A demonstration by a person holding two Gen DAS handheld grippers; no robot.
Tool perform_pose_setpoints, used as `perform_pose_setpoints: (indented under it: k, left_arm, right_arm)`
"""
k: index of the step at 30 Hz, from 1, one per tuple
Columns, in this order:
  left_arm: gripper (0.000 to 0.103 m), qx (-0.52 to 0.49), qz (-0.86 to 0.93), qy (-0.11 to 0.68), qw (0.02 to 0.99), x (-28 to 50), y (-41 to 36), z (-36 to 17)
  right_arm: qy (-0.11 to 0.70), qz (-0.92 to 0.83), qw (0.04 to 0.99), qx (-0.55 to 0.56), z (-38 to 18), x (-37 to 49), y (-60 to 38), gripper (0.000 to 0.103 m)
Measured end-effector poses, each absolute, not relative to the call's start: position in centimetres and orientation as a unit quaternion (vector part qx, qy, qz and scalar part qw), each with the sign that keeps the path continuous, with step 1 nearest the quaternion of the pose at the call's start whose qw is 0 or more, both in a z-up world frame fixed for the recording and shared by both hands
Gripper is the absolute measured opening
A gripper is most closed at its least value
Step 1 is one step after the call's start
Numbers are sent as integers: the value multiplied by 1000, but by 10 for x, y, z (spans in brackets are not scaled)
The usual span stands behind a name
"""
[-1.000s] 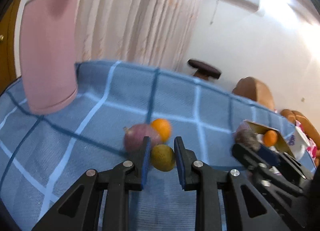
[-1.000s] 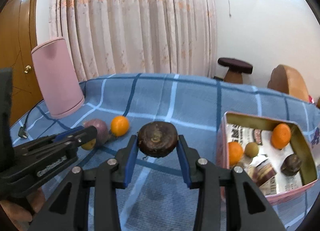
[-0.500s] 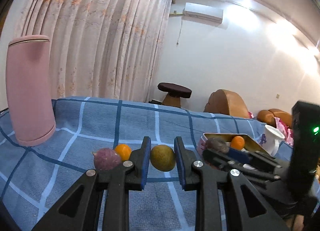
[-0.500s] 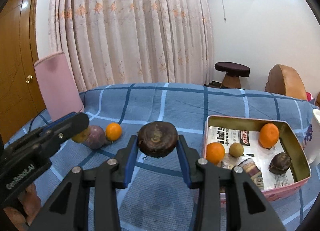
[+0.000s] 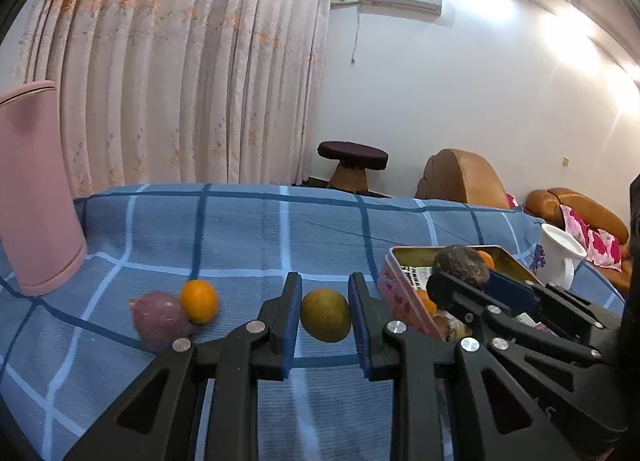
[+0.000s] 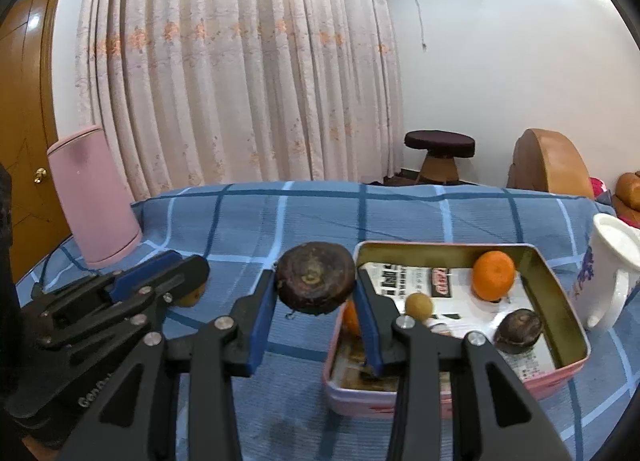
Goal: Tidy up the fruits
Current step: 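Lower the yellow and brown fruits into the pink tin and open both tools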
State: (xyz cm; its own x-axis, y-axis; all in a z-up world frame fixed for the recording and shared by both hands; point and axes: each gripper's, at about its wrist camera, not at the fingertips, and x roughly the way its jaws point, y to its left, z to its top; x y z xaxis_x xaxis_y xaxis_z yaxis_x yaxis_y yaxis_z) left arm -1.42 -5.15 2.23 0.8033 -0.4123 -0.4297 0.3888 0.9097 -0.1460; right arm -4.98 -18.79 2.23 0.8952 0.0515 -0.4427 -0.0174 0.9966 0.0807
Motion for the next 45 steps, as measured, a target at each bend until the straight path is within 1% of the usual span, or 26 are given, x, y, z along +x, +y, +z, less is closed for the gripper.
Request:
perform_pose_setpoints:
  k: [17,21,28,37,45]
  left_arm:
    - [26,-26,-245,227,942,-18,-99,32]
    - [26,-28,-259,223,939,-18,-115,37]
    - [26,-16,-287,217,933,-18,-150,44]
    - [25,8,-296,237,925,-8,-189,35]
    - [25,33,-272,256,927,-2,-190,21]
  right_arm:
    - [206,-38,977,49,32,-61,-252,42]
    - [209,-53,974,69,33,-61,-275,42]
    - [199,-80,974,73,39,-66,-301,42]
    - [222,-109,966,80,32,-58,-330,42]
    - [233,-109,963,78,28,-53,-335,42]
